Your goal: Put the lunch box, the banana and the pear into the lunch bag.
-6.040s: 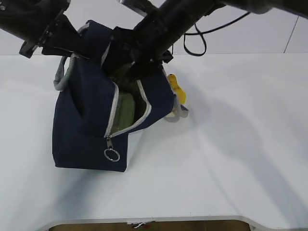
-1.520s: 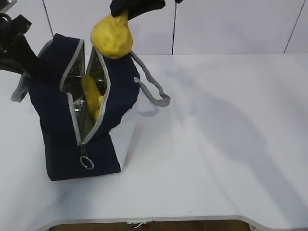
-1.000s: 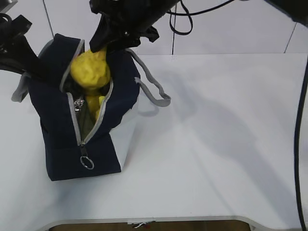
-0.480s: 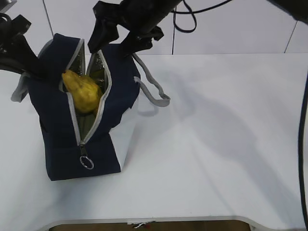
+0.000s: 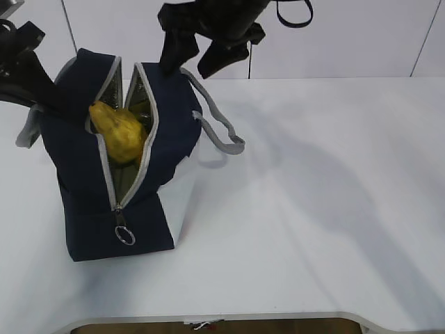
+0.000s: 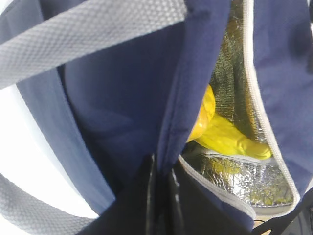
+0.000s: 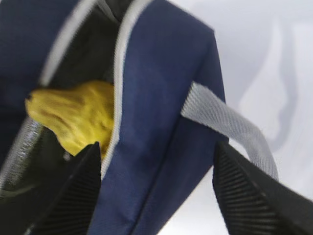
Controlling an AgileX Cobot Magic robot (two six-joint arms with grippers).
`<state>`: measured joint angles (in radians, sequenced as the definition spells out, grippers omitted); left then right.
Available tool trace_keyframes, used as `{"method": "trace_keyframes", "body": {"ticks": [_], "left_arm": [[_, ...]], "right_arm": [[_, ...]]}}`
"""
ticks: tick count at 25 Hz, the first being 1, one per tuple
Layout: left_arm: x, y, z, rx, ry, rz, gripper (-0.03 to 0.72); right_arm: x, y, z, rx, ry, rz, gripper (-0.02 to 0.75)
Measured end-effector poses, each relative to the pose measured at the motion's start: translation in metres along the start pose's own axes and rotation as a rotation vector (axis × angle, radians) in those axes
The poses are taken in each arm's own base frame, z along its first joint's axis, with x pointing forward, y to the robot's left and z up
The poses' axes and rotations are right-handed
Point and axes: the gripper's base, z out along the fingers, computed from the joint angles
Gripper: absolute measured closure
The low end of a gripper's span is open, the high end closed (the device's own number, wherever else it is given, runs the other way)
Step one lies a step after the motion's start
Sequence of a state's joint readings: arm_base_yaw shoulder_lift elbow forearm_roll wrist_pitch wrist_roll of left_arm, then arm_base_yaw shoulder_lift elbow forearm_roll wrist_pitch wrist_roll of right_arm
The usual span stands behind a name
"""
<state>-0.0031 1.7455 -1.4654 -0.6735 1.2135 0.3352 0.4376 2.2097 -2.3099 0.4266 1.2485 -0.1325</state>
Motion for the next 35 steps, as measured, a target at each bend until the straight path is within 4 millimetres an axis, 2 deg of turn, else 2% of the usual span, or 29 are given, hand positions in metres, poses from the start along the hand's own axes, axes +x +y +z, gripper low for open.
{"method": "trace_keyframes", "body": {"ticks": [4, 8, 11, 15, 20, 22, 25, 29, 35], "left_arm": [[0.000, 0.000, 0.000, 0.000, 0.000, 0.000, 0.689], [0.000, 0.000, 0.000, 0.000, 0.000, 0.000, 0.689], [0.000, -0.001, 0.000, 0.011, -0.004, -0.005, 0.689], [-0.001, -0.003, 0.000, 0.035, -0.012, -0.014, 0.689], [-0.003, -0.009, -0.001, 0.097, -0.034, -0.039, 0.689], [-0.004, -0.013, -0.003, 0.125, -0.047, -0.048, 0.689], [-0.004, -0.021, -0.009, 0.170, -0.076, -0.053, 0.689], [-0.003, -0.033, -0.020, 0.230, -0.119, -0.055, 0.689], [-0.002, -0.043, -0.017, 0.255, -0.113, -0.038, 0.689]], "right_arm": [[0.009, -0.006, 0.013, 0.006, 0.056, 0.023, 0.175], [0.011, -0.007, 0.015, 0.003, 0.064, 0.030, 0.176], [0.011, -0.007, 0.017, 0.001, 0.067, 0.039, 0.209], [0.012, -0.010, 0.025, -0.002, 0.081, 0.052, 0.353], [0.013, -0.011, 0.025, 0.002, 0.082, 0.052, 0.631], [0.013, -0.011, 0.024, 0.012, 0.082, 0.049, 0.700], [0.011, -0.009, 0.009, 0.055, 0.065, 0.025, 0.718], [0.011, -0.001, -0.021, 0.109, 0.031, -0.002, 0.721], [0.025, 0.006, -0.054, 0.182, 0.032, -0.020, 0.722]]}}
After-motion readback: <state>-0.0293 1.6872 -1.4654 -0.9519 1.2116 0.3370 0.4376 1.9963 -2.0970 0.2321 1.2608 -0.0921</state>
